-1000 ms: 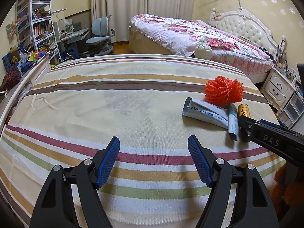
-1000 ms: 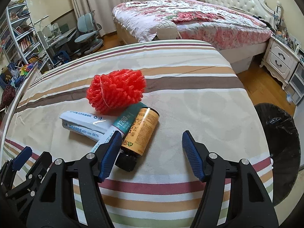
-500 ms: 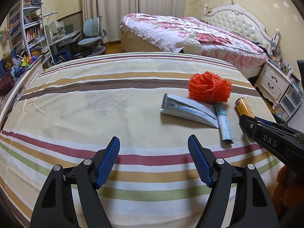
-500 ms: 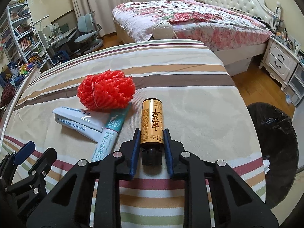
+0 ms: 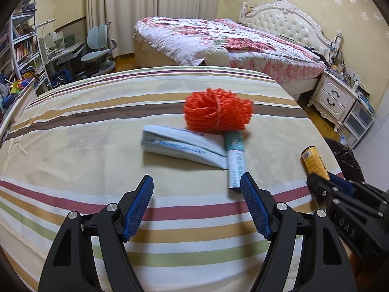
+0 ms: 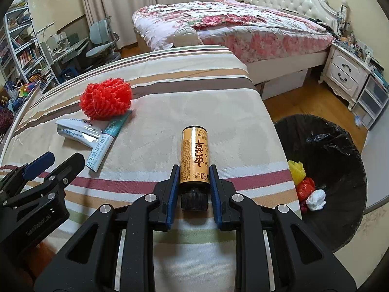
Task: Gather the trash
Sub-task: 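Close the left tool on the white-and-teal tube while the right tool holds the bottle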
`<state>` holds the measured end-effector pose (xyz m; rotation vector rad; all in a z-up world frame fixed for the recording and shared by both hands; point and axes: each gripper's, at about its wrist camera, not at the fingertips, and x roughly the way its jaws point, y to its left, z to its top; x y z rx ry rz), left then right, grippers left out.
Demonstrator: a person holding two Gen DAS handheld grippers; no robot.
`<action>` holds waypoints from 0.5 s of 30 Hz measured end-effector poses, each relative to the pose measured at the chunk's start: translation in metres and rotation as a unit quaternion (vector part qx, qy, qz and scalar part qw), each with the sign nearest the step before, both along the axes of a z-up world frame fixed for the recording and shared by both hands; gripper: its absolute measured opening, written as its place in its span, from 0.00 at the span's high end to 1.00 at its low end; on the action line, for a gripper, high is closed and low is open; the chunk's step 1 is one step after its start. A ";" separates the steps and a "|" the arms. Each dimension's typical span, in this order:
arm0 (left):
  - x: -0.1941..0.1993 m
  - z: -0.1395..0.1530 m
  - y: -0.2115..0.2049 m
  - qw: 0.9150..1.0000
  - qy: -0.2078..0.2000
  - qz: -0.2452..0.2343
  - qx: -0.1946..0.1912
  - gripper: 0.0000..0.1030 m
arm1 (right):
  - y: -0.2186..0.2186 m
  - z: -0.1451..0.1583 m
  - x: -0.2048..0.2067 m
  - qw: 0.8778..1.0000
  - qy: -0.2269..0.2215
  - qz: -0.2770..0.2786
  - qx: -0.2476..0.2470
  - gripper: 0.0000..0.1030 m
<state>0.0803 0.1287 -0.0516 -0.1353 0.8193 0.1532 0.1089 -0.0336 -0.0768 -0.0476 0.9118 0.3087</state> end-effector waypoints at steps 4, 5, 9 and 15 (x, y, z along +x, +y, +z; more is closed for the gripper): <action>0.009 -0.001 -0.008 1.000 0.004 -0.007 0.005 0.30 | -0.004 0.000 -0.001 1.000 0.000 0.002 0.007 0.77; 0.012 -0.001 -0.010 1.000 0.006 -0.008 0.006 0.30 | -0.005 0.000 -0.001 1.000 0.000 0.002 0.009 0.77; 0.022 -0.005 -0.016 1.000 0.021 -0.017 0.013 0.37 | -0.007 0.000 0.000 1.000 0.000 0.001 0.015 0.77; 0.024 -0.009 -0.026 0.998 0.029 -0.033 0.037 0.68 | -0.009 0.001 0.002 1.000 0.001 0.003 0.020 0.77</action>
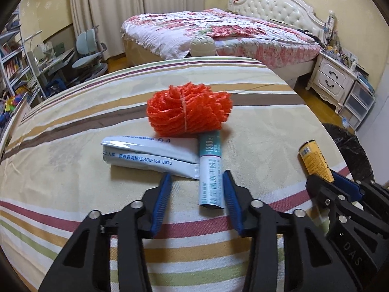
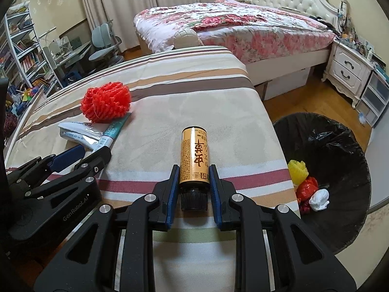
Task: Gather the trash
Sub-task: 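Close the left tool on the white-and-teal tube while the right tool holds the bottle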
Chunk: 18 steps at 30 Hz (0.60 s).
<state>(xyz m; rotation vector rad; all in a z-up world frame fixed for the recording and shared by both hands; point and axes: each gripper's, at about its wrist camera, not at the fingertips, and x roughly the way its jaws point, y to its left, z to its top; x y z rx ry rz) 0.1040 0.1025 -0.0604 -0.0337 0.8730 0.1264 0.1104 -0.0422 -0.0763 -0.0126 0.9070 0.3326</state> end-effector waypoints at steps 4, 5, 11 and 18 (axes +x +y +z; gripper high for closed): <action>-0.006 0.001 -0.002 1.000 -0.005 -0.011 -0.003 0.82 | -0.001 0.000 0.000 1.000 0.000 0.000 0.002 0.77; -0.007 0.001 -0.001 1.000 -0.006 -0.014 -0.008 0.82 | -0.001 0.000 0.000 1.000 0.000 0.000 0.001 0.77; -0.026 0.001 0.001 0.999 -0.006 -0.025 -0.022 0.82 | -0.001 0.000 0.000 1.000 0.000 0.000 0.002 0.77; -0.033 0.001 0.002 0.999 -0.005 -0.023 -0.025 0.58 | -0.001 0.000 -0.001 1.000 -0.004 0.000 -0.003 0.78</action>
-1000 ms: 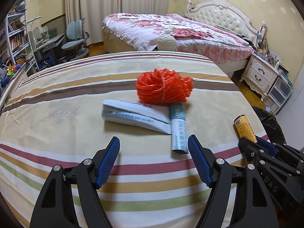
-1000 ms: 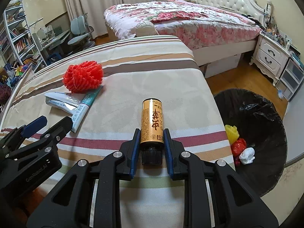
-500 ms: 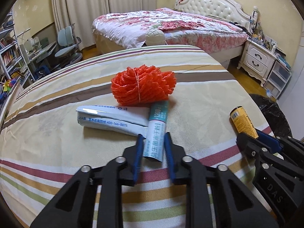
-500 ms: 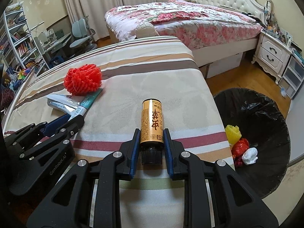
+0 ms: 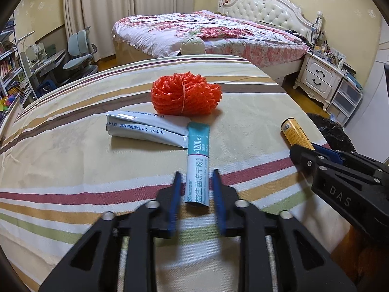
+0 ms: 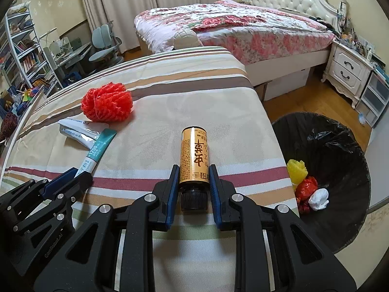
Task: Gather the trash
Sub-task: 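Close the left tool on the white-and-teal tube while the right tool holds the bottle, then carry the tube and bottle over the black bin and open both tools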
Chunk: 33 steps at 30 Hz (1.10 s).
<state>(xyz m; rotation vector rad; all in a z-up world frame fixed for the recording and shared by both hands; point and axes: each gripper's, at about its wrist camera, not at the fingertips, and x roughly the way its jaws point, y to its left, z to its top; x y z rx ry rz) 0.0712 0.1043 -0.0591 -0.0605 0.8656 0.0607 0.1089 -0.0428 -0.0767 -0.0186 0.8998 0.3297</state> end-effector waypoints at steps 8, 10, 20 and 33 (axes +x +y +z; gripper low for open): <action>0.017 -0.002 -0.003 1.000 0.004 0.000 0.013 0.57 | 0.000 0.000 0.000 1.000 0.000 0.000 0.003 0.78; 0.015 -0.002 -0.006 1.000 0.001 -0.005 0.022 0.65 | 0.001 0.000 0.000 1.000 0.001 0.000 0.004 0.78; 0.011 -0.001 -0.002 1.000 -0.005 -0.008 0.010 0.84 | -0.004 0.001 -0.001 1.000 -0.001 -0.007 0.007 0.77; -0.005 0.011 -0.008 0.999 -0.017 -0.017 -0.026 0.85 | -0.019 0.016 -0.014 1.000 -0.019 -0.019 0.015 0.77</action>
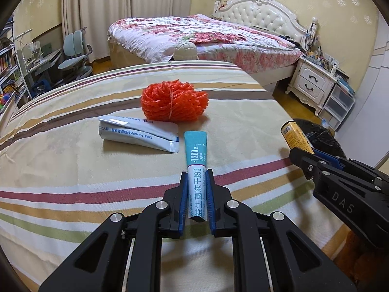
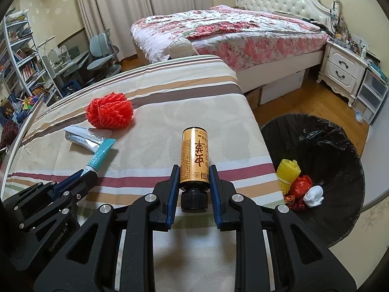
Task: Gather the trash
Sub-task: 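Carry the tube and bottle over the black bin and open both tools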
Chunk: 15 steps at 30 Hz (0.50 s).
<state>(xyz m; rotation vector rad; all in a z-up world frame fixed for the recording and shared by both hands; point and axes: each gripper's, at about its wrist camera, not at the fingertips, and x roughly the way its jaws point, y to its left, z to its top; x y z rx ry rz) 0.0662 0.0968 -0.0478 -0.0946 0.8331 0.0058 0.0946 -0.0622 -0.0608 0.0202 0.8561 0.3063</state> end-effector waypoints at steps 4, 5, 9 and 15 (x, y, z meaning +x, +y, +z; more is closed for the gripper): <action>-0.003 0.012 -0.011 1.000 -0.015 -0.013 -0.007 0.85 | -0.015 0.007 -0.005 1.000 -0.008 -0.014 0.004 0.77; -0.004 0.015 -0.015 1.000 -0.019 -0.018 -0.009 0.85 | -0.020 0.009 -0.007 1.000 -0.011 -0.019 0.004 0.77; -0.003 0.023 -0.036 0.999 -0.032 -0.042 -0.012 0.85 | -0.045 0.016 -0.010 0.999 -0.020 -0.045 0.004 0.77; 0.005 0.028 -0.077 0.996 -0.040 -0.084 -0.013 0.85 | -0.090 0.023 -0.012 0.995 -0.031 -0.093 -0.001 0.77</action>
